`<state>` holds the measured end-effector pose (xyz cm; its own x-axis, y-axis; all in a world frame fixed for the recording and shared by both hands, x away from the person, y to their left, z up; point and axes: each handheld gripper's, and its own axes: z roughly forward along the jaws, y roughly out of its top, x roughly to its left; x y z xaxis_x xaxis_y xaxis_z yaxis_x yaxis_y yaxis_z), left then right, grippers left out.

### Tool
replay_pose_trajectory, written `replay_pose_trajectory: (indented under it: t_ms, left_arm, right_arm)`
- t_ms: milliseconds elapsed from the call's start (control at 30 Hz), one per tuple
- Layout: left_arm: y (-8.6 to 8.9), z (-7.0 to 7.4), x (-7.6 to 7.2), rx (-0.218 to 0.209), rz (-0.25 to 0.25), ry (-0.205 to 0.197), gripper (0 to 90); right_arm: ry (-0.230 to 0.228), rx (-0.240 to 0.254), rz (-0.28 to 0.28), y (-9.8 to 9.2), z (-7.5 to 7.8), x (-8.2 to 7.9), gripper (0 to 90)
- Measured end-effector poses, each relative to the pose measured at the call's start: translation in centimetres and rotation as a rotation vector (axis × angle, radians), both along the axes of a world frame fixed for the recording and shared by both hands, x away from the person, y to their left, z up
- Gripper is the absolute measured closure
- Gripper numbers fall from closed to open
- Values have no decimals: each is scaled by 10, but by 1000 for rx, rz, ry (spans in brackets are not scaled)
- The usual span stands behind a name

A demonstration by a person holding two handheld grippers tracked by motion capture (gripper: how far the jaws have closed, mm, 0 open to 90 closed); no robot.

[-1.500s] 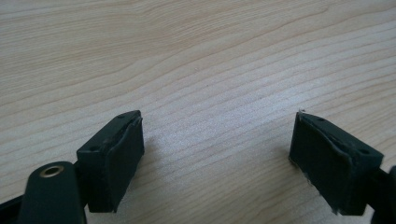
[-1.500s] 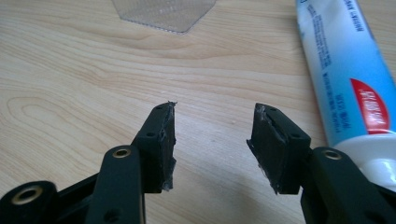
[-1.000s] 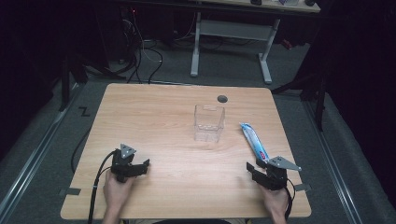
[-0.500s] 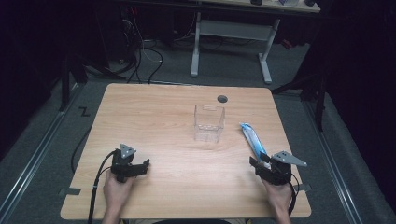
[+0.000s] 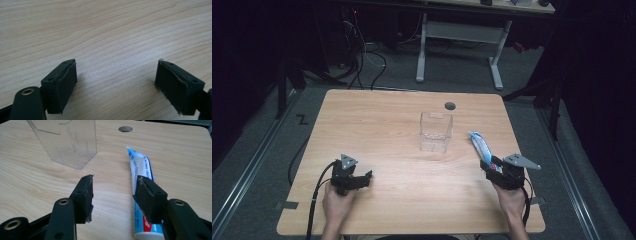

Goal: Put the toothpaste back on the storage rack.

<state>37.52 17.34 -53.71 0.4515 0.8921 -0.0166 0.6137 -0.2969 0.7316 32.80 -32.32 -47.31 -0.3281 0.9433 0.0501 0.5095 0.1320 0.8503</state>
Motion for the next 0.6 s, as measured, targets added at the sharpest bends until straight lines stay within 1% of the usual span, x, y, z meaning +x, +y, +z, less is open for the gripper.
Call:
replay_pose_trajectory:
  t_ms: [233,400,500,533,600]
  left_arm:
    - [0,0,0,0,0,0,183]
    - [0,0,0,0,0,0,183]
    - [0,0,0,0,0,0,183]
    - [0,0,0,0,0,0,183]
    - [0,0,0,0,0,0,183]
  right_arm:
    - [-8,-13,1,3,7,10,490]
    - [17,-33,8,7,10,18,501]
    - [16,-48,11,8,11,22,494]
    - [28,-50,6,8,12,24,492]
    - [35,-55,9,7,13,28,489]
